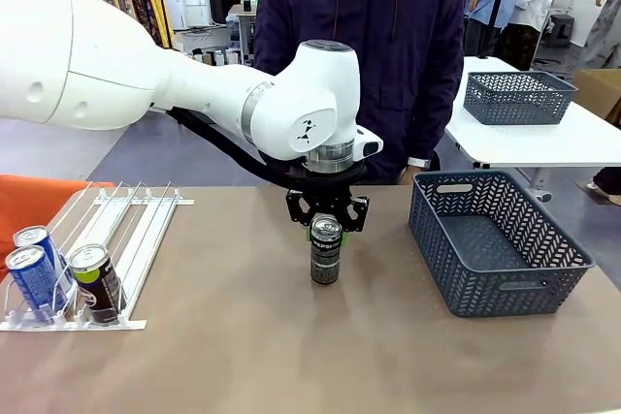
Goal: Retrieve and store the cans from the dispenser.
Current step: Pick up one can from the Automatic Can Dispenser and place it in the middle of the table.
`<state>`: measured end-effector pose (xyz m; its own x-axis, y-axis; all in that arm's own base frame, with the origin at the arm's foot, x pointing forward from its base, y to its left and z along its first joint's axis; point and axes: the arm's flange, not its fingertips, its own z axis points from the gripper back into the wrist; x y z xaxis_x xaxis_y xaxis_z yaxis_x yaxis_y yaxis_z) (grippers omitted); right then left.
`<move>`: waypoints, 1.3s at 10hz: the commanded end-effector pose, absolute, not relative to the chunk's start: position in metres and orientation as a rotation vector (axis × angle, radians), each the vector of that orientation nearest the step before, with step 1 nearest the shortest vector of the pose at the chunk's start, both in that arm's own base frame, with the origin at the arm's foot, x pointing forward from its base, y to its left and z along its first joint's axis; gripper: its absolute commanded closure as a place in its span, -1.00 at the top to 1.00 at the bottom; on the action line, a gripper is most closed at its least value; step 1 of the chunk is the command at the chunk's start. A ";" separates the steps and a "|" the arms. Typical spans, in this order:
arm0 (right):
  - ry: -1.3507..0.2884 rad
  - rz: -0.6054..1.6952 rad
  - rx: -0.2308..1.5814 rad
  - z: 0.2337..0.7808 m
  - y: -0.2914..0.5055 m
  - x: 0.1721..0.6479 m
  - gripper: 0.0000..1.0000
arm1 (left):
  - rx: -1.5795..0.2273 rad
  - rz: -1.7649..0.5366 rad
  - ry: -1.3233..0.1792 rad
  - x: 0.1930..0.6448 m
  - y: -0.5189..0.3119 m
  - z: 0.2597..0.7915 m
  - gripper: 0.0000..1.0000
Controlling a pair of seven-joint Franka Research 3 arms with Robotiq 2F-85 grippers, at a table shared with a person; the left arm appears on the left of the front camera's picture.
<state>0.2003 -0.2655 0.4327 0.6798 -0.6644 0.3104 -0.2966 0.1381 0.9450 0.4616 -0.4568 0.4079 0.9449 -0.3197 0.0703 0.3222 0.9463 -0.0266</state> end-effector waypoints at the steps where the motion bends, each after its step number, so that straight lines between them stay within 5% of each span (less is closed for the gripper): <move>1: -0.857 -0.321 1.466 0.438 -0.265 0.201 1.00 | -0.028 -0.310 -0.089 0.461 -0.456 0.420 1.00; 3: -0.857 -0.321 1.466 0.438 -0.265 0.201 1.00 | -0.056 -0.295 -0.150 0.454 -0.447 0.440 1.00; 7: -0.857 -0.321 1.466 0.438 -0.265 0.201 1.00 | -0.244 -0.201 -0.207 0.408 -0.343 0.568 1.00; 11: -0.857 -0.321 1.466 0.438 -0.265 0.201 1.00 | -0.570 -0.158 -0.080 0.398 -0.133 0.647 1.00; 13: -0.857 -0.321 1.466 0.438 -0.265 0.201 1.00 | -0.721 0.041 -0.040 0.393 0.000 0.650 1.00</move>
